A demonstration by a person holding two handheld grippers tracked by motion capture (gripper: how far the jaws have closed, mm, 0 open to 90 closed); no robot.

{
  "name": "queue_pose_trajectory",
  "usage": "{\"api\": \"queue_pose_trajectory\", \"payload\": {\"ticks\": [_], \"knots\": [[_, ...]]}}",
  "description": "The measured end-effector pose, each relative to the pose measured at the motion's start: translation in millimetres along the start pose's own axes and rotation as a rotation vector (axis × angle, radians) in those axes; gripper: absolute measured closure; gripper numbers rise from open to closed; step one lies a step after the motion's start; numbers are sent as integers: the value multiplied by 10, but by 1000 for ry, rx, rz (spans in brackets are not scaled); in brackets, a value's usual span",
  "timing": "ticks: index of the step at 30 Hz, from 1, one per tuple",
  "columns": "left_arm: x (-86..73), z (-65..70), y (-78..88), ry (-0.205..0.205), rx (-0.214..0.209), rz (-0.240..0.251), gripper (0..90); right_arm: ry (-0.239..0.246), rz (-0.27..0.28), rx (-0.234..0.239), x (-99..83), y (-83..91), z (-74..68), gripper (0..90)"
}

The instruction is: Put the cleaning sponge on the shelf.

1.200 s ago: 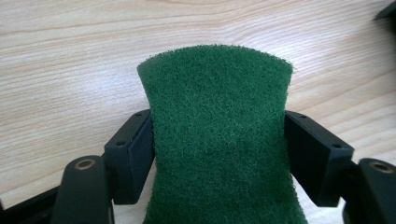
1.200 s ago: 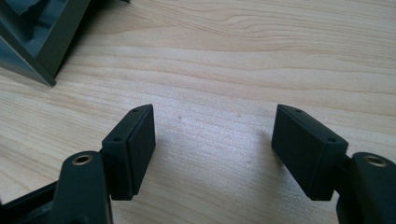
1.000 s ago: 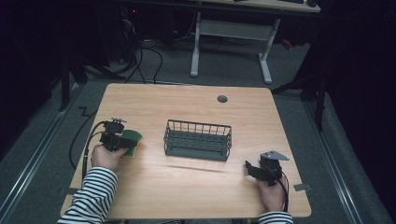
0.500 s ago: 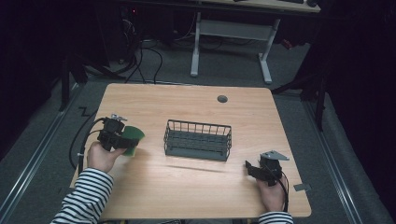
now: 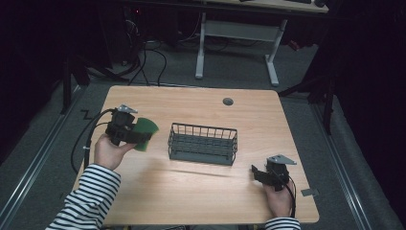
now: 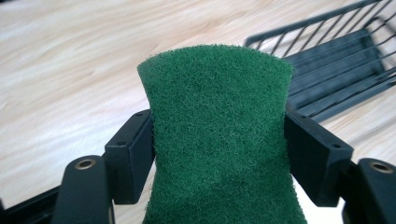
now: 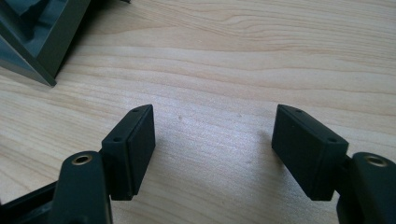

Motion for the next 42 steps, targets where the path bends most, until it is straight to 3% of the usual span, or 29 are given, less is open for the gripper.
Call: {"api": "queue_pose_trajectory", "payload": {"ticks": [8, 13, 16, 22, 38, 42], "knots": [[341, 341, -105, -76, -47, 21, 304, -1, 0, 0, 0, 0, -1, 303], [472, 478, -196, -93, -69, 24, 304, 0, 0, 0, 0, 0, 0, 302], [599, 607, -304, -91, -103, 29, 303, -1, 0, 0, 0, 0, -1, 302], [744, 758, -484, -101, -109, 26, 303, 0, 0, 0, 0, 0, -1, 302], [793, 968, -825, -119, -89, 5, 302, 0, 0, -1, -1, 1, -1, 302], [797, 1003, -873, -135, -63, 0, 301, 5, -1, -1, -1, 2, -1, 301]]}}
Point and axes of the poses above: each handheld gripper's, and its own axes: y roughly backward along the jaws, x roughly out of its top, z roughly to its right, the point moved 3 cm from there along -y, roughly forward along the jaws, and after that the axes turned 3 degrees about x, right-handed, at the moved point
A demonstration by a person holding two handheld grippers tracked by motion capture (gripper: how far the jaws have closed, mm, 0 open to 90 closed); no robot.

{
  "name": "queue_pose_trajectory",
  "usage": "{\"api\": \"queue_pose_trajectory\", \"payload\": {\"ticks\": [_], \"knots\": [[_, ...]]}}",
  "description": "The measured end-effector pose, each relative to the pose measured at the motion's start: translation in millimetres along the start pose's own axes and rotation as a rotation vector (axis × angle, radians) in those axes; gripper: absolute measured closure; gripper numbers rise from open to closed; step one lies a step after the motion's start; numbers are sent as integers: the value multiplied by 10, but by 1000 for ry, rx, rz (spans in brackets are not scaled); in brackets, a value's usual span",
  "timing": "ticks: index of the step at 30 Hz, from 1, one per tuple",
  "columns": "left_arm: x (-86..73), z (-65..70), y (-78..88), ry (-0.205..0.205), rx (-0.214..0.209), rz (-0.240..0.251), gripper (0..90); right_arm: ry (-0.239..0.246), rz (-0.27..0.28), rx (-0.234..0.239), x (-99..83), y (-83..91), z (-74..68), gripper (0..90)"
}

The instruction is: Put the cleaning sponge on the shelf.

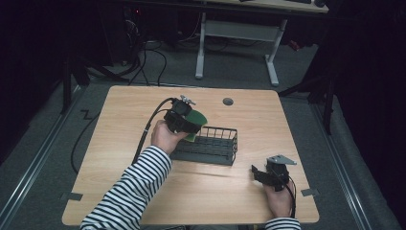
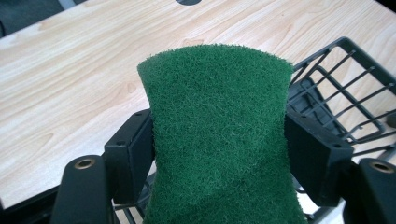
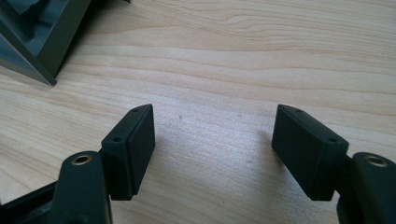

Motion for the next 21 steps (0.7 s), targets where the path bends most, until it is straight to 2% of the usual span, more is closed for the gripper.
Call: {"api": "queue_pose_trajectory", "payload": {"ticks": [3, 6, 10, 17, 21], "knots": [[-3, 48, -16, -27, 29, 8, 301, 0, 0, 0, 0, 0, 0, 301], [-7, 73, -32, -32, 34, 13, 300, 0, 0, 0, 0, 0, 0, 301], [-35, 69, -46, -21, 36, 18, 299, 0, 0, 0, 0, 0, 0, 301], [-167, 52, -85, 1, 26, -13, 293, 0, 0, 0, 0, 0, 0, 301], [-197, 36, -72, 15, 18, -4, 289, 1, 0, 0, 0, 0, 0, 301]]}}
Point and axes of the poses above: each handheld gripper's, and its own axes: y roughly backward along the jaws, x roughly out of its top, z roughly to its right, the point moved 3 cm from there along -y, roughly forward along the jaws, and after that the axes turned 3 degrees about x, right-handed, at the moved point
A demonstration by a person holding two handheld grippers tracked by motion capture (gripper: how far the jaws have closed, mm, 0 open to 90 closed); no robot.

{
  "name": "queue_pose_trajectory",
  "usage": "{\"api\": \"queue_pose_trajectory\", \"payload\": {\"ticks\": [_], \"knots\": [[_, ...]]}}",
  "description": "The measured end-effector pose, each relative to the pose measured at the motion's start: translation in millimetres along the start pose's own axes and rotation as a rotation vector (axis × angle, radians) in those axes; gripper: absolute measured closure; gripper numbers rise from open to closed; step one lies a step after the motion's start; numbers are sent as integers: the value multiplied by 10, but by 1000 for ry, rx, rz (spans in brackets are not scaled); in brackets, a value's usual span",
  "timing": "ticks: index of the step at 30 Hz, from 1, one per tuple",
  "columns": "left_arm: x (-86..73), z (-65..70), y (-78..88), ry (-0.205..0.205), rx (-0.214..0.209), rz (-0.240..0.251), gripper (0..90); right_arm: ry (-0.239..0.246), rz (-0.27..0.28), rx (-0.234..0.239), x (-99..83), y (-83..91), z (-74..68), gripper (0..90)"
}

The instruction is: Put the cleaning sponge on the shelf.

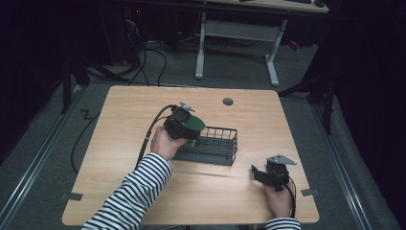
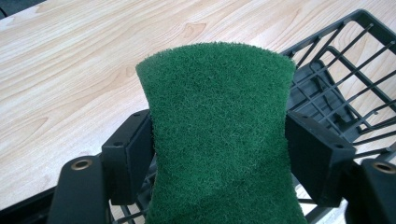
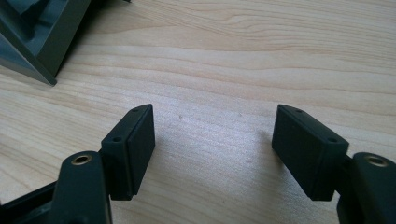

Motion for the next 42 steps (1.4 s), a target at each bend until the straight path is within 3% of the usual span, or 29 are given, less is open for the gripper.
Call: {"api": "queue_pose_trajectory", "payload": {"ticks": [7, 14, 25, 35, 42], "knots": [[-26, -18, 23, 5, -4, 8, 284, 0, -1, 0, 0, 1, -1, 301], [-18, -14, 29, 4, 31, 47, 297, 0, 0, -1, 0, 0, -1, 301], [-42, 29, -30, -14, 63, 18, 293, 0, 0, -1, 0, 0, -1, 301], [-127, 10, 24, 5, 41, 31, 289, 0, -1, 0, 0, 1, -1, 300], [-120, 22, -5, -6, 71, 48, 299, -3, -2, -1, -1, 1, -4, 300]]}}
Point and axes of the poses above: each handheld gripper's, and its own axes: y roughly backward along the jaws, x roughly out of its top, z roughly to its right, the point moved 3 cm from there along -y, roughly forward along the jaws, and after that the axes turned 3 degrees about x, right-handed, at the moved point
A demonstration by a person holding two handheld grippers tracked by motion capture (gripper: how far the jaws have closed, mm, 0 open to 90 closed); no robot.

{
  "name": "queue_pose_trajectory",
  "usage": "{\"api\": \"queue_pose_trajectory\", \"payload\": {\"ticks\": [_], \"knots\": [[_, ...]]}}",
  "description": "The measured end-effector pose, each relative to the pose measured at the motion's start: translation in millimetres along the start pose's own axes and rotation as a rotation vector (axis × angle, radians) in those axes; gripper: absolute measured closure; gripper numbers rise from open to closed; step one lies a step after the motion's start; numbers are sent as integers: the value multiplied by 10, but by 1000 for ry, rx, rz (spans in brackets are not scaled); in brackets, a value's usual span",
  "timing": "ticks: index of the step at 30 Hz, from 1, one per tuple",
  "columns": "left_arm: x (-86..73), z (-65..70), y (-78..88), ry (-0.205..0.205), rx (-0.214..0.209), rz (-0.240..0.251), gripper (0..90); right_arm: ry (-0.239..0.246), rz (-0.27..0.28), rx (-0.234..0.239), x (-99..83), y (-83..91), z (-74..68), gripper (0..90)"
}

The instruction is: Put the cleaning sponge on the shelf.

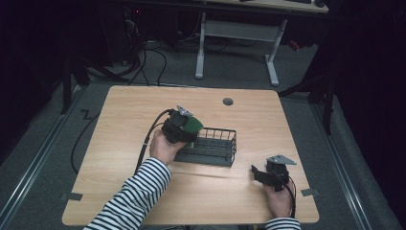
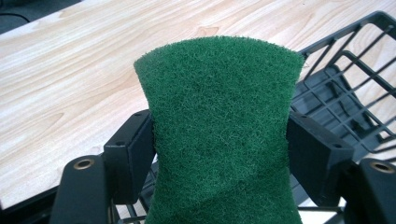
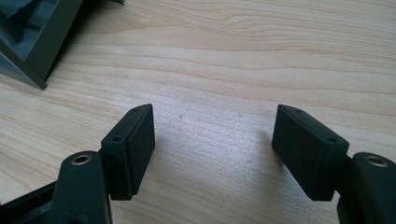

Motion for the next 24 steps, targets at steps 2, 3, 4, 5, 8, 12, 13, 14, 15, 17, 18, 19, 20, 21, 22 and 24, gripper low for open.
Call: {"api": "queue_pose_trajectory", "payload": {"ticks": [2, 3, 4, 5, 8, 12, 13, 14, 15, 17, 18, 19, 20, 21, 22, 24], "knots": [[-4, 10, -15, -8, 7, -5, 300, 0, 0, -1, 0, 0, 0, 300], [-5, 14, -16, -8, 9, -3, 299, 2, 0, -1, 0, 0, 1, 300], [-12, 14, -8, -9, 9, -8, 299, 1, 0, -1, 0, 0, 1, 300], [-18, 11, -1, -9, 7, -13, 299, 0, 0, 0, 0, 0, 0, 300], [-37, 8, 10, -8, 2, -20, 300, -1, 0, 0, 0, 0, -1, 300], [-88, 8, 19, -5, -6, -35, 301, -1, 0, 0, 0, 0, -1, 300], [-100, 6, 20, -6, -7, -39, 300, 0, 0, 0, 0, 0, 0, 300], [-113, 7, 19, -1, -11, -43, 299, 0, 0, 0, 0, 0, 0, 300], [-126, 0, 19, 0, -15, -47, 298, 0, 0, 0, 0, 0, 0, 300], [-138, -13, 26, 4, -20, -44, 298, 1, 0, 0, 0, 0, 0, 300], [-140, -16, 29, 7, -22, -44, 298, 1, 0, 0, 0, 0, 0, 300], [-144, -15, 34, 13, -27, -49, 298, 0, 0, 0, 0, 0, 0, 300], [-144, -17, 37, 13, -28, -50, 294, 0, 0, 0, 0, 0, 0, 300], [-145, -19, 40, 13, -30, -48, 294, 0, 0, 0, 0, 0, 0, 300], [-149, -20, 44, 19, -39, -46, 290, 0, 0, 0, 0, 0, 0, 300], [-157, -23, 44, 32, -55, -52, 248, 0, 0, 0, 0, 0, 0, 300]]}}
Point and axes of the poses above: each handheld gripper's, and its own axes: y roughly backward along the jaws, x roughly out of its top, z roughly to its right, the point moved 3 cm from there along -y, roughly forward along the jaws, and after that the axes turned 3 degrees about x, right-handed, at the moved point
